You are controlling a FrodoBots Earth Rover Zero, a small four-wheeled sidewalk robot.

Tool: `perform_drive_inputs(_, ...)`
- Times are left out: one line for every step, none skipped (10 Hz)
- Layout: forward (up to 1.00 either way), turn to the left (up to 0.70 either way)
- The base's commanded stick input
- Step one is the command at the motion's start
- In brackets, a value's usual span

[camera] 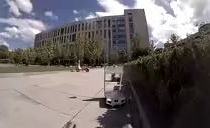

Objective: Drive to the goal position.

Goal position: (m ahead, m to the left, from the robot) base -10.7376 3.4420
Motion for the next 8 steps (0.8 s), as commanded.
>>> perform_drive_inputs(0.02, 0.0)
perform_drive_inputs(0.02, 0.0)
perform_drive_inputs(0.04, 0.0)
perform_drive_inputs(0.04, 0.0)
perform_drive_inputs(0.04, 0.0)
perform_drive_inputs(0.04, 0.0)
perform_drive_inputs(0.02, 0.0)
perform_drive_inputs(0.0, 0.0)
